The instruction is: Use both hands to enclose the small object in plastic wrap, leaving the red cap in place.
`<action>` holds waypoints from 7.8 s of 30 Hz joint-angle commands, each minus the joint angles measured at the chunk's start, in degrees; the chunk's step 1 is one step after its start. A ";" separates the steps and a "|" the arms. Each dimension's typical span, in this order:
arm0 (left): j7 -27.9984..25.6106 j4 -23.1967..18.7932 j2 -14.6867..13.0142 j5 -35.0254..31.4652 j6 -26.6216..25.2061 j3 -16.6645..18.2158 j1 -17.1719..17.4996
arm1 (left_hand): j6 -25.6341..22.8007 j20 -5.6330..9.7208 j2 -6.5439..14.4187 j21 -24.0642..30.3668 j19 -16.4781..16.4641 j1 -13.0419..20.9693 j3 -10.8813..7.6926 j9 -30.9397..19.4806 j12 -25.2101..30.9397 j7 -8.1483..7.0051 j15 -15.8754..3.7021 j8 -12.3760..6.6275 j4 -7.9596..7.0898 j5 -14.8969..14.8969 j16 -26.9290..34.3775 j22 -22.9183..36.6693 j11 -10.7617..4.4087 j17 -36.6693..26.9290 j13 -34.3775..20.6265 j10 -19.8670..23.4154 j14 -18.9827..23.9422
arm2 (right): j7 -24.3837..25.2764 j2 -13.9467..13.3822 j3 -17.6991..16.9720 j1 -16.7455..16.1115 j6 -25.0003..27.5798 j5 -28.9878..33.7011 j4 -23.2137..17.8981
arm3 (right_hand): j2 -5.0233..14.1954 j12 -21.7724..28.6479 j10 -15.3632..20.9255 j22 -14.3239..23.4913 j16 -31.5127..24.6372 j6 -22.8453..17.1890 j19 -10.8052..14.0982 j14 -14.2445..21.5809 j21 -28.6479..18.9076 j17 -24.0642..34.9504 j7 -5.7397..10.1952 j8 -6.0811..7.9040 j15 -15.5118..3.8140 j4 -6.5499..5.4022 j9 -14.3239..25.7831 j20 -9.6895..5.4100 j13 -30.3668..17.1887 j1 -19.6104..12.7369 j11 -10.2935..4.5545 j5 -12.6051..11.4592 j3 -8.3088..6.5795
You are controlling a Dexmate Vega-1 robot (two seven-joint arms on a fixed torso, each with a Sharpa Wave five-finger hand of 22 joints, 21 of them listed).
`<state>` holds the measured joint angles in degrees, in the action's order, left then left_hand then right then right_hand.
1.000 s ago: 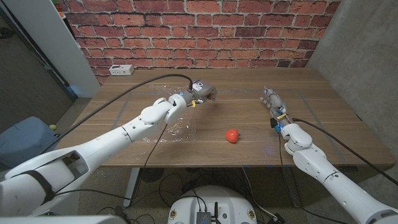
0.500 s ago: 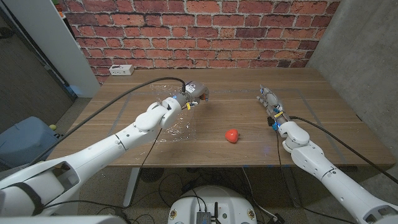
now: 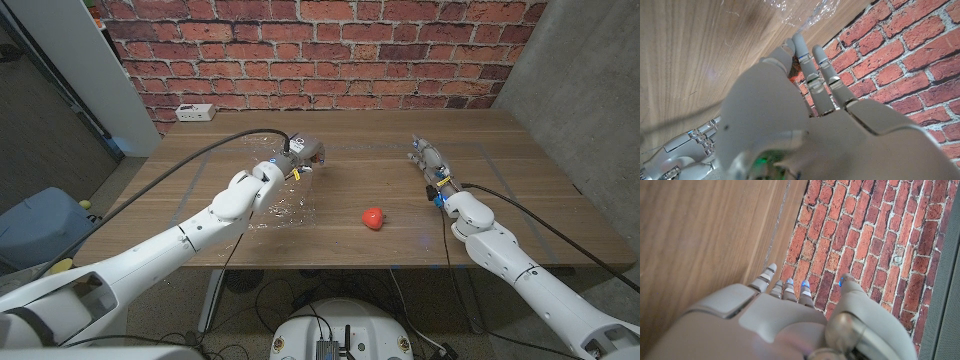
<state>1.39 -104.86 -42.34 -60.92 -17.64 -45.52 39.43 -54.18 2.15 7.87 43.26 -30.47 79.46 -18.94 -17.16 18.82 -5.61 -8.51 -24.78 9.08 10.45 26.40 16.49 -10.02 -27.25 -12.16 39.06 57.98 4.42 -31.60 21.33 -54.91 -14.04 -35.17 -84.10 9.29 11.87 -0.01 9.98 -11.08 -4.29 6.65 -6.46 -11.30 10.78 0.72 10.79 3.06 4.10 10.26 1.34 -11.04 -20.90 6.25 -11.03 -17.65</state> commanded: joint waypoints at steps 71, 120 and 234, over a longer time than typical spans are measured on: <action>37.42 6.52 3.19 -11.32 -13.32 -6.78 -7.32 | 17.92 -4.05 -1.76 4.10 11.93 -15.55 3.44 4.80 -1.80 -1.32 -2.89 13.43 -4.55 -0.37 -15.29 -5.94 3.78 8.24 -9.30 -3.93 -16.63 | 0.01 0.91 2.50 4.05 3.53 1.85 0.66 | -0.05 -0.20 -0.01 0.09 -0.23 -0.60 0.21 -0.10 -0.10 0.13 0.07 0.04 0.18 -0.03 0.23 0.24 -0.23 0.37 0.17 -0.03 -0.59; 21.75 -17.06 -5.96 0.17 -11.15 8.48 9.04 | 27.72 -11.24 -3.67 -4.67 23.89 -32.40 7.71 5.96 -6.55 -0.42 8.07 10.18 -7.45 0.11 -15.69 -6.07 6.57 15.63 -3.79 -23.58 -43.32 | 10.55 -8.91 3.23 -1.41 19.57 10.56 -18.25 | -1.03 1.21 6.04 0.12 -1.99 -8.87 3.50 8.70 -0.85 -0.14 0.15 1.69 2.33 4.86 0.21 4.10 -0.12 -6.16 -0.88 0.67 -3.45; 48.45 -17.67 7.77 -39.39 -12.86 20.73 29.24 | 17.39 -8.44 -4.02 -11.25 23.05 -21.12 7.99 4.91 -5.62 -6.58 6.02 11.56 -1.29 2.01 -14.75 -5.88 2.62 16.83 -0.79 -24.04 -47.79 | -11.30 -10.63 37.17 23.25 66.60 45.88 -40.47 | -9.17 -0.44 6.32 0.26 -0.83 -28.56 4.62 7.45 -0.03 1.08 11.92 1.34 -2.98 4.19 1.50 3.70 -1.13 -40.84 -11.53 -4.09 -2.11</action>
<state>51.56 -125.11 -34.51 -103.28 -29.43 -25.09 69.57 -37.10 -6.33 3.02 31.96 -6.66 58.18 -10.56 -12.13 12.78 -12.40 -2.09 -13.36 8.00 12.65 11.10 10.42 -7.46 -10.28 -12.76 14.60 9.36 -6.37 -42.75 58.21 -32.42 52.71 10.47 -125.23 -0.05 11.03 5.93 9.98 -11.74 -32.63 10.74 0.48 -10.86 11.60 12.70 11.97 -0.01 8.32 11.61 5.02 -11.86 -61.17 -5.41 -14.85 -19.88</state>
